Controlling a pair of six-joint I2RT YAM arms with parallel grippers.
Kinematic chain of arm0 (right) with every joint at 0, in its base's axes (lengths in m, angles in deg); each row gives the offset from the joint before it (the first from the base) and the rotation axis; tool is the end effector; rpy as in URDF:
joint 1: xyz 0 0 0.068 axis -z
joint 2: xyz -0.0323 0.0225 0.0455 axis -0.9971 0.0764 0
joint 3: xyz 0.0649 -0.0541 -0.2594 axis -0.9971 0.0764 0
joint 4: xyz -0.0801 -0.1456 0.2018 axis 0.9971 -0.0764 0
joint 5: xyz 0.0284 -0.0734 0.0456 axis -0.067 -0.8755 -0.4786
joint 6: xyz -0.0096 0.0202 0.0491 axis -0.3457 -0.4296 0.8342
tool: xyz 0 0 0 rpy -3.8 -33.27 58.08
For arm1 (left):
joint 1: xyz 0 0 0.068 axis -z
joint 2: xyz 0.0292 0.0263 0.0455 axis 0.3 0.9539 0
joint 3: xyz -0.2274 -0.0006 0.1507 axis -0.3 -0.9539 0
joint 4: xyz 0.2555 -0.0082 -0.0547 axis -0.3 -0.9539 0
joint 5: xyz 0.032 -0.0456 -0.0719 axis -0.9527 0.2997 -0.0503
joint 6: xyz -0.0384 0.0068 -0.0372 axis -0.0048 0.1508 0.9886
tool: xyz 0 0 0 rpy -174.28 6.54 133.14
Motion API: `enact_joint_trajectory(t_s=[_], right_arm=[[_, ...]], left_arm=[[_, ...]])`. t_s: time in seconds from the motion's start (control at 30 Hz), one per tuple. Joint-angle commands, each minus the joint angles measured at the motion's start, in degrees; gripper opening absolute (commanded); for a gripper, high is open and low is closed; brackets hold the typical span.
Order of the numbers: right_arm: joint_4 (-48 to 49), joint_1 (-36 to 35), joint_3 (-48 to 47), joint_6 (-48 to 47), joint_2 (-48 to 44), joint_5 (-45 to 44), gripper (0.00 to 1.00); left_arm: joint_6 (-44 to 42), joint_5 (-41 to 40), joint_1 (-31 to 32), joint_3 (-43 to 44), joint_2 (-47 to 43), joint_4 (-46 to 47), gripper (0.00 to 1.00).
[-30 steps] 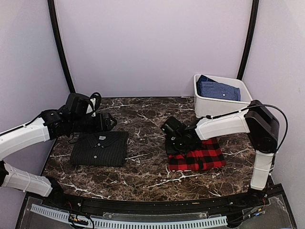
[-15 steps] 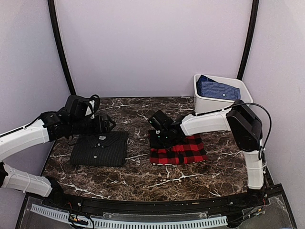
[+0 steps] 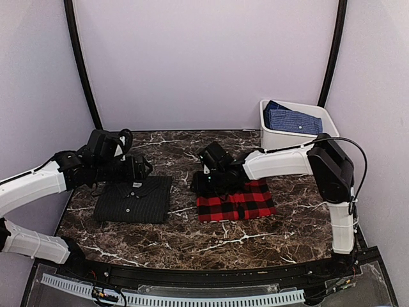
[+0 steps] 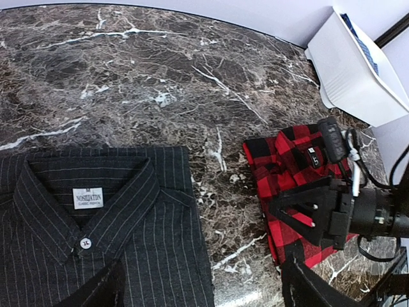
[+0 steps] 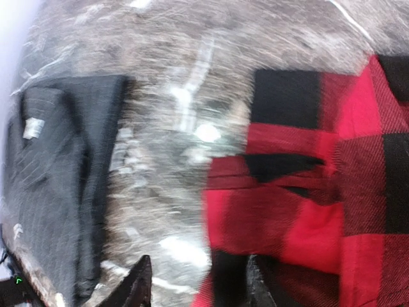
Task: Fold and stack the long sleeve shirts
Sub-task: Move the square-folded shirt to the center of the board.
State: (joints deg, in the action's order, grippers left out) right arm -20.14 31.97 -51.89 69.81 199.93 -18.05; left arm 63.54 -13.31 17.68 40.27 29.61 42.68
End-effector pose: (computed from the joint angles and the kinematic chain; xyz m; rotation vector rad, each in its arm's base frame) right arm 0.2731 0.3710 0.1661 -0.1784 2.5859 0.7297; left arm 0.2055 -0.1407 0.2826 -0.0313 2.2192 -0.5911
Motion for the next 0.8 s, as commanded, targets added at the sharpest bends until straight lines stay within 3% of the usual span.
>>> enact_joint_trajectory(t_s=[0.0,0.27,0.77], right_arm=[[6.9,-1.5,-0.8,-1.7,-4.3,5.5,0.54],[7.7,-4.2,-6.2,-2.0,0.7,10.1,0.61],[7.0,-5.5,-17.1,-0.5,14.0,10.2,0.58]], left_arm=[[2.3,-4.6,-1.9,-0.8,-2.6,-3.2,0.83],[3.3,-3.4,-4.3,-1.5,-2.7,-3.6,0.83],[2.7,-3.7,-6.3,0.3,-2.2,-7.0,0.83]])
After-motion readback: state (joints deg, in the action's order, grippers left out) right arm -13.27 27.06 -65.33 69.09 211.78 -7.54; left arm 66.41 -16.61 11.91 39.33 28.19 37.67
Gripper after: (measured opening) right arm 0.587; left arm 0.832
